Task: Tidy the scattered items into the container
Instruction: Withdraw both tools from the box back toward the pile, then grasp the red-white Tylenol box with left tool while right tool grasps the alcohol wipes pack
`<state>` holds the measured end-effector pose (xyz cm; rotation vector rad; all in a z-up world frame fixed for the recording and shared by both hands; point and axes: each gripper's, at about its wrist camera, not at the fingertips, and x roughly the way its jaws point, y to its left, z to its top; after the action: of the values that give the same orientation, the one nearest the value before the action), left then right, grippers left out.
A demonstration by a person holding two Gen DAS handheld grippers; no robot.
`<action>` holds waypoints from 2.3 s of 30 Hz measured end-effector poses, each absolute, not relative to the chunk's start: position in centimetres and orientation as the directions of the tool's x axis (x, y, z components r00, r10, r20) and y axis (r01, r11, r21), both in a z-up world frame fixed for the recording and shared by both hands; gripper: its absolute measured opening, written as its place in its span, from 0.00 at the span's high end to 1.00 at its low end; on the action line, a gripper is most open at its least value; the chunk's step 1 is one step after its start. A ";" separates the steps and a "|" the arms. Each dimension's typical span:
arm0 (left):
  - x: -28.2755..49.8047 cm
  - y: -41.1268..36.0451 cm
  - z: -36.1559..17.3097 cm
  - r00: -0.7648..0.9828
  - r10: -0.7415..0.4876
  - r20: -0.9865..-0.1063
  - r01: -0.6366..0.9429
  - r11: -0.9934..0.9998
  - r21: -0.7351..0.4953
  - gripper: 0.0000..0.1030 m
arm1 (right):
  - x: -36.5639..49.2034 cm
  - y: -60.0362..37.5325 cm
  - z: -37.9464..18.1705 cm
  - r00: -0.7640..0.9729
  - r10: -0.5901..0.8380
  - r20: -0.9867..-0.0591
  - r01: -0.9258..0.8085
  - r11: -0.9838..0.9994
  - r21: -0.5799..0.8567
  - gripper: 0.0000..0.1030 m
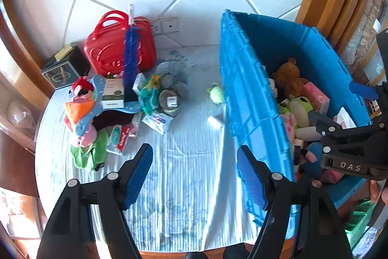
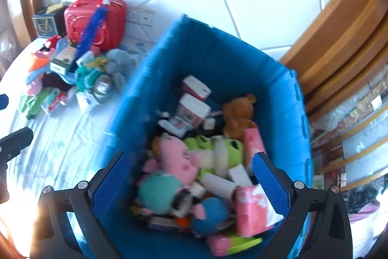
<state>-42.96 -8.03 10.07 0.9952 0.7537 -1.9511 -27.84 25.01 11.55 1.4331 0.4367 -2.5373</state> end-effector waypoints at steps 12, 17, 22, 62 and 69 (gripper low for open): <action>-27.0 -12.0 2.4 -0.276 -0.359 -0.891 0.929 -0.337 -0.152 0.31 | -25.7 6.3 10.7 -0.458 -0.126 -0.880 0.474 -0.872 -0.121 0.01; -23.8 -13.7 0.0 -0.258 -0.368 -0.893 0.950 -0.264 -0.166 0.31 | -26.2 1.7 8.5 -0.416 -0.164 -0.895 0.544 -0.833 -0.100 0.01; -23.0 -14.6 -2.1 -0.234 -0.425 -0.874 0.963 -0.224 -0.149 0.31 | -27.4 -0.2 5.6 -0.356 -0.289 -0.889 0.578 -0.815 0.033 0.00; -30.6 -30.2 -29.6 -0.349 -0.257 -0.901 0.901 -0.356 -0.247 0.29 | -40.7 -7.8 -20.9 -0.229 -0.280 -0.932 0.368 -0.911 0.184 0.00; -33.1 -29.8 -30.7 -0.326 -0.278 -0.904 0.882 -0.435 -0.184 0.25 | -41.4 -8.2 -23.1 -0.275 -0.278 -0.920 0.384 -0.909 0.160 0.00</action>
<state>-33.10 -29.77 -30.71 1.0770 0.8995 -1.8572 -41.41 -8.25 -23.06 1.5733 0.1306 -2.2193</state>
